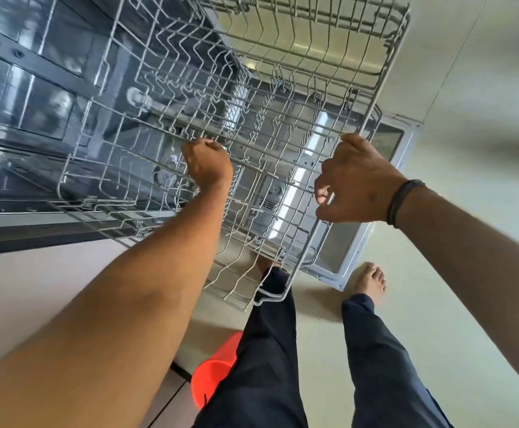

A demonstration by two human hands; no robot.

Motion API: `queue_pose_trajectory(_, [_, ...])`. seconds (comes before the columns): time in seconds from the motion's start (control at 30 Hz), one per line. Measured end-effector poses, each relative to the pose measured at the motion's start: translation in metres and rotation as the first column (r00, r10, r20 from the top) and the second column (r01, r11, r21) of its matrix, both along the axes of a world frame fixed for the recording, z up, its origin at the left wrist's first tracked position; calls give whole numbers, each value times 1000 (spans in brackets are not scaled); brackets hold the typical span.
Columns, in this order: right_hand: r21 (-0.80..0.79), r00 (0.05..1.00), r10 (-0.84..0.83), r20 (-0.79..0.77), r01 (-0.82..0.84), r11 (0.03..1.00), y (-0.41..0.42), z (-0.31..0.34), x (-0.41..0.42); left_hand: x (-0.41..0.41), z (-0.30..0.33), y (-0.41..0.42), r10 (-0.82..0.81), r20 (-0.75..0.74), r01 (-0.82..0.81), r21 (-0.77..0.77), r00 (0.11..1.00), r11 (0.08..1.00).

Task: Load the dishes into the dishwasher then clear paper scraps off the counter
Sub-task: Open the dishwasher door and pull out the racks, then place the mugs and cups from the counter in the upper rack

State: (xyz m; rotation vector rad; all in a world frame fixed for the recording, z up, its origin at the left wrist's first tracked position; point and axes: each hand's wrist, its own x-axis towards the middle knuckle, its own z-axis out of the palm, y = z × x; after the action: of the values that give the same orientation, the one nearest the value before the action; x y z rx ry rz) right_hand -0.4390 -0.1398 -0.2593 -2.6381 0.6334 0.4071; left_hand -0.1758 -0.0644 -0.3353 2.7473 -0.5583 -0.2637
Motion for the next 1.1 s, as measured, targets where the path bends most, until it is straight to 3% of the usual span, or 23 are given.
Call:
queue_pose_trajectory(0.27, [170,947,-319,18,312,935,7,0,28,3,27,12,-59,-171,42,-99,984,994])
queue_pose_trajectory(0.4, [456,791,-612,-16,550,699,8,25,55,-7,50,31,-145,-241,105,-170,960,980])
queue_pose_trajectory(0.5, [578,711,-703,-28,585,569,11,58,84,-6,81,49,-208,-258,152,-220,944,964])
queue_pose_trajectory(0.87, [658,773,-626,106,418,627,72,208,232,59,224,142,-188,-245,60,-452,951,890])
queue_pose_trajectory(1.1, [665,881,-408,242,155,730,135,275,309,87,295,226,158,-311,-312,-544,937,779])
